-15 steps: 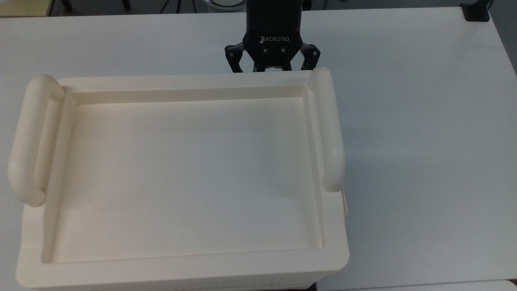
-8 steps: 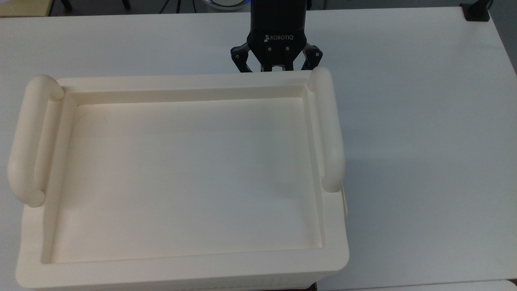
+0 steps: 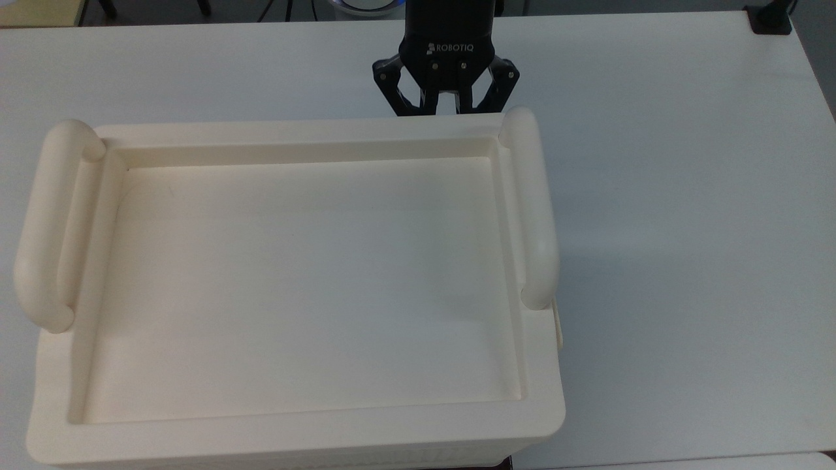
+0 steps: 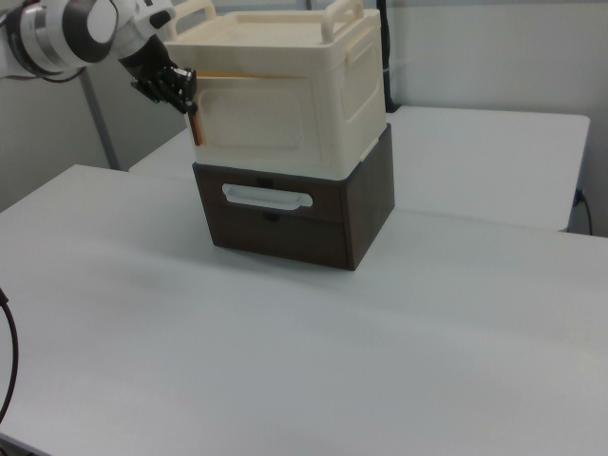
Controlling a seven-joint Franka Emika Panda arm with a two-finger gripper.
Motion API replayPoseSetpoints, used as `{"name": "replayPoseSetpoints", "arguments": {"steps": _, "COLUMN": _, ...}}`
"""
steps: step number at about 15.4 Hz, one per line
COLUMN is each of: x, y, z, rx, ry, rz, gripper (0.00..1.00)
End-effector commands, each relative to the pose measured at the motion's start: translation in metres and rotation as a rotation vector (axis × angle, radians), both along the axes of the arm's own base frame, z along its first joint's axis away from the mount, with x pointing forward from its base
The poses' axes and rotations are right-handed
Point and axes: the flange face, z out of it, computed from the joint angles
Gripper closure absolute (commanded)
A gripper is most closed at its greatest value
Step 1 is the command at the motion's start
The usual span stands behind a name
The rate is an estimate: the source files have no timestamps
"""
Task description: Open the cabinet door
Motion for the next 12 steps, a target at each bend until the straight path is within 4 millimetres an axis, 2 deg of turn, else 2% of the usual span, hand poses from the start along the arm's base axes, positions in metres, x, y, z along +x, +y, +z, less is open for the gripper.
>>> {"name": "replayPoseSetpoints", "arguments": {"steps": 1, "x": -0.012, "y": -0.024, "z": -0.021, "rx": -0.047, "ry": 0.149, "rz": -0.033, "gripper": 0.85}}
{"name": "replayPoseSetpoints", "arguments": {"steps": 3, "x": -0.022, "y": -0.030, "z": -0.021, "rx": -0.048, "ry": 0.230, "rz": -0.048, "gripper": 0.56}}
{"name": "replayPoseSetpoints", "arguments": {"steps": 4, "x": -0.028, "y": -0.032, "z": -0.023, "rx": -0.060, "ry": 0.273, "rz": -0.050, "gripper": 0.36}}
{"name": "replayPoseSetpoints", "arguments": {"steps": 5, "x": -0.034, "y": -0.035, "z": -0.021, "rx": -0.070, "ry": 0.312, "rz": -0.053, "gripper": 0.29}}
{"name": "replayPoseSetpoints", "arguments": {"steps": 7, "x": -0.053, "y": -0.041, "z": -0.004, "rx": -0.076, "ry": 0.349, "rz": -0.058, "gripper": 0.12}}
{"name": "replayPoseSetpoints", "arguments": {"steps": 9, "x": -0.057, "y": -0.044, "z": 0.009, "rx": -0.060, "ry": 0.336, "rz": -0.057, "gripper": 0.11}}
{"name": "replayPoseSetpoints", "arguments": {"steps": 10, "x": -0.057, "y": -0.045, "z": 0.017, "rx": -0.058, "ry": 0.313, "rz": -0.058, "gripper": 0.08}}
{"name": "replayPoseSetpoints", "arguments": {"steps": 12, "x": -0.052, "y": -0.042, "z": 0.036, "rx": -0.033, "ry": 0.239, "rz": -0.050, "gripper": 0.08}}
